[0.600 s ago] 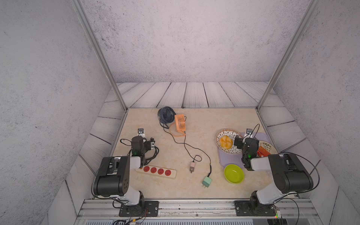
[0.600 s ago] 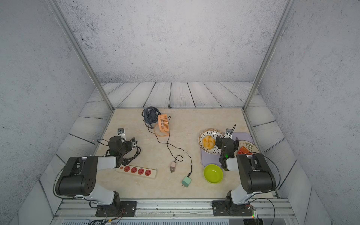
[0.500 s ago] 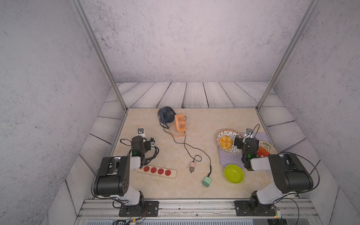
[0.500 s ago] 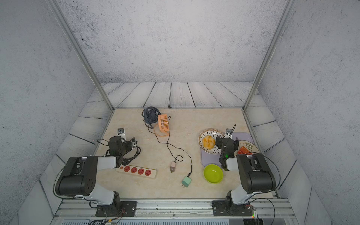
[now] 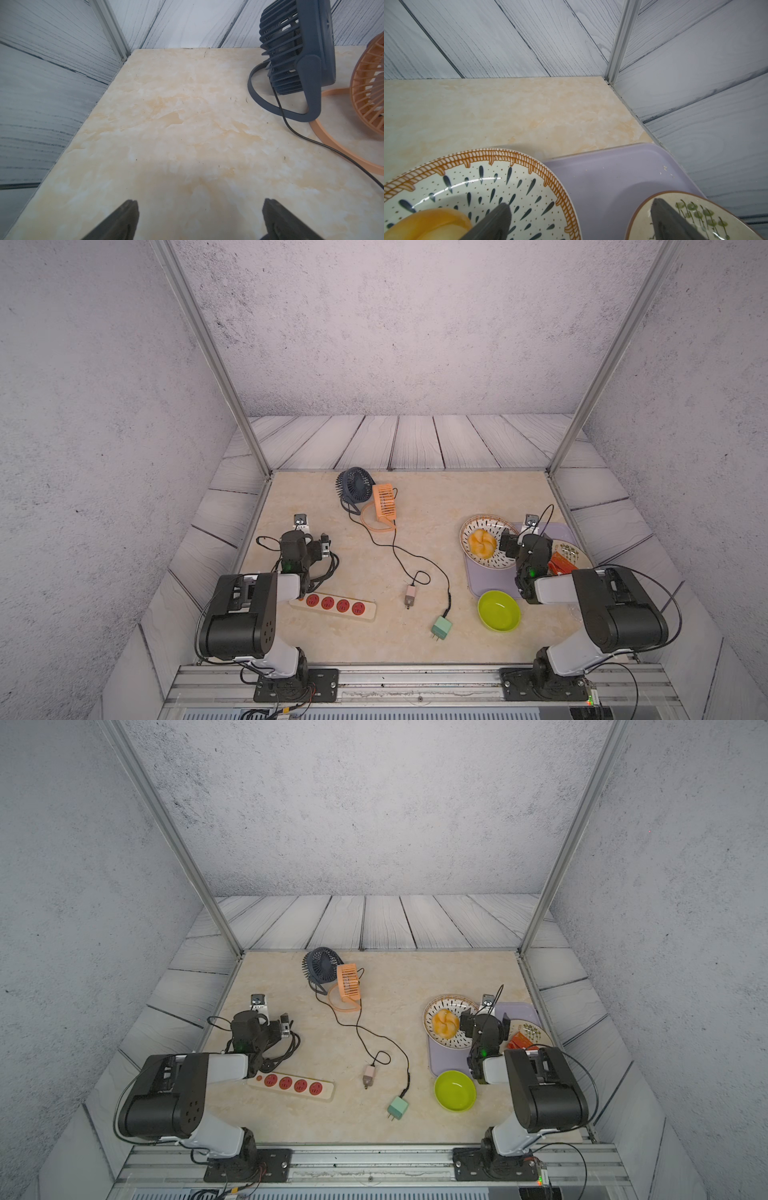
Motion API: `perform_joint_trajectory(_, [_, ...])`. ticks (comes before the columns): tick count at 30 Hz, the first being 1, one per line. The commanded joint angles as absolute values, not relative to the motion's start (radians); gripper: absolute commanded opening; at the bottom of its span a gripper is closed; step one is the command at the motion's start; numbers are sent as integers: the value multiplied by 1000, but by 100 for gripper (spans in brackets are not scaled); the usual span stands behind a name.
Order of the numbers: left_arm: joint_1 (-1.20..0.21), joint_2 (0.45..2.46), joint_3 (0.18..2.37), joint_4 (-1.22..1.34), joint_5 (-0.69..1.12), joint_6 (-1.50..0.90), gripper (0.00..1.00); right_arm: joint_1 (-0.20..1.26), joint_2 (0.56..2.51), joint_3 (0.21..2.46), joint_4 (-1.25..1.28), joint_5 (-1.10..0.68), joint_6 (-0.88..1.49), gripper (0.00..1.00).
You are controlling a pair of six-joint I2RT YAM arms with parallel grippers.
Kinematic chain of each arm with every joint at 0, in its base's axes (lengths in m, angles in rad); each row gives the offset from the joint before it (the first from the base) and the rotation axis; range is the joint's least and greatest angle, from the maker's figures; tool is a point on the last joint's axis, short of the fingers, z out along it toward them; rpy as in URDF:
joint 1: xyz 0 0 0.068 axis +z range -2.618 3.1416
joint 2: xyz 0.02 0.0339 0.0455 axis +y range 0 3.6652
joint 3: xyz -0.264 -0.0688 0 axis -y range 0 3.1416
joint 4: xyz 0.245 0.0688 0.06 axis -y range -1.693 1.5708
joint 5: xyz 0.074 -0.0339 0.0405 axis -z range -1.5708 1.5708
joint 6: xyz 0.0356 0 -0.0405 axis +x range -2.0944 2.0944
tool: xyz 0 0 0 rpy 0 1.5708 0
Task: Plug the desk fan into the power strip
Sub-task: Adjust the socket at the center of the board.
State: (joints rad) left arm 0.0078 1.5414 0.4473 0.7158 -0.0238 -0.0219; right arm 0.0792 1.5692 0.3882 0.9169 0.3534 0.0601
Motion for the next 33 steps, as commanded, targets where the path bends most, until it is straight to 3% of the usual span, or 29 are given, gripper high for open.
perform_joint_trajectory(1, [-2, 1527, 458, 733, -35, -9, 100, 75, 1578, 401, 918, 354, 69, 99])
perform_joint_trajectory(5, [-3, 1524, 462, 724, -39, -10, 100, 75, 1576, 397, 928, 360, 68, 99])
perform_joint_trajectory(14, [-7, 1418, 701, 268, -23, 18, 100, 79, 1463, 375, 864, 374, 67, 99])
perform_joint_trajectory(19, [-9, 1380, 877, -35, -22, 4, 100, 79, 1310, 438, 592, 393, 106, 99])
perform_joint_trajectory(28, [-9, 1252, 1083, -383, -26, -47, 99, 78, 1024, 547, 190, 390, 425, 99])
perform_joint_trajectory(33, [-8, 1167, 1111, -521, 3, -114, 100, 77, 936, 589, 73, 195, 394, 99])
